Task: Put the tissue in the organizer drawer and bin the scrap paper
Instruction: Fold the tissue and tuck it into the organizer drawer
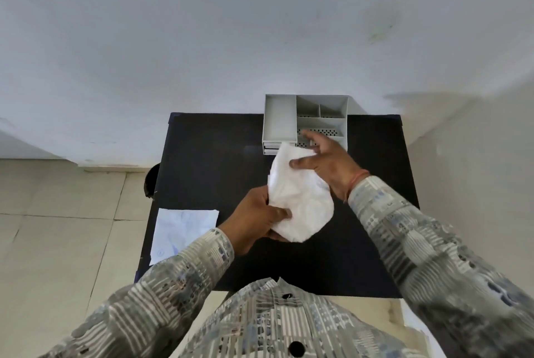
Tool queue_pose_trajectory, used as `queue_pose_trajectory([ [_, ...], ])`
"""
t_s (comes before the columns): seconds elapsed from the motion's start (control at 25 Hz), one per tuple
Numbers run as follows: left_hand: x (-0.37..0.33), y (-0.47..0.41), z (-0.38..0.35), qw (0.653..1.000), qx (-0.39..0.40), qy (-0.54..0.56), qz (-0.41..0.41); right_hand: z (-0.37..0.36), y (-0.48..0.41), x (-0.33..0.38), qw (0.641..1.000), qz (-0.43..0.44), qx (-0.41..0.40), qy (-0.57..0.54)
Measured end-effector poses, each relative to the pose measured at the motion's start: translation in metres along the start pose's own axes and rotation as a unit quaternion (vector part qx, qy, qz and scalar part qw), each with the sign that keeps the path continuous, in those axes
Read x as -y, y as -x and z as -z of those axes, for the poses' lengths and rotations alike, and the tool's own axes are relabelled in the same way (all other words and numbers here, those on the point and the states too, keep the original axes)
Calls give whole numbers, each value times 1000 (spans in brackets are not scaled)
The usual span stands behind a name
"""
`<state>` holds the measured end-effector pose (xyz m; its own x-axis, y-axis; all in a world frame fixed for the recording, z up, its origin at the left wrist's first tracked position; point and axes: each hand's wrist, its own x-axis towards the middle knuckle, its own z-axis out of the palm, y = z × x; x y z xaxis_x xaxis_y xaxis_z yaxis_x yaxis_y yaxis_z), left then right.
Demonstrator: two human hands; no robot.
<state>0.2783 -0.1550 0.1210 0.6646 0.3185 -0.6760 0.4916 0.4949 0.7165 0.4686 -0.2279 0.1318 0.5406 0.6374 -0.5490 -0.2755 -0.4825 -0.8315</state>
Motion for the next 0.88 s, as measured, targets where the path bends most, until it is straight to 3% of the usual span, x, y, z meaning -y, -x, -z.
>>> queue_pose_trajectory([
  [0.08,3,1,8,1000,5,21,18,3,-18,12,996,35,-61,-51],
  [0.2,8,-2,15,989,-19,141,32,7,-26,7,955,30,-100,-277],
  [0.32,13,-10,23,960,-43,275,42,-13,-4,-29,945,-78,-88,-304],
  [0.44,16,-20,32,945,-62,315,59,-53,31,-66,930,-183,-11,-320],
  [0.52,21,-23,35,953,-50,288,78,-83,48,-68,913,-172,3,-371],
  [0.6,20,-25,39,973,-5,212,89,-100,43,-67,915,-147,-58,-372],
  [0.68,7,-30,50,993,58,53,82,-100,26,-68,925,-135,-156,-320],
  [0.76,-10,-41,63,990,70,-91,83,-88,14,-68,919,-130,-198,-315],
  [0.88,-20,-75,83,993,4,-61,106,-68,13,-71,911,-120,-223,-324],
])
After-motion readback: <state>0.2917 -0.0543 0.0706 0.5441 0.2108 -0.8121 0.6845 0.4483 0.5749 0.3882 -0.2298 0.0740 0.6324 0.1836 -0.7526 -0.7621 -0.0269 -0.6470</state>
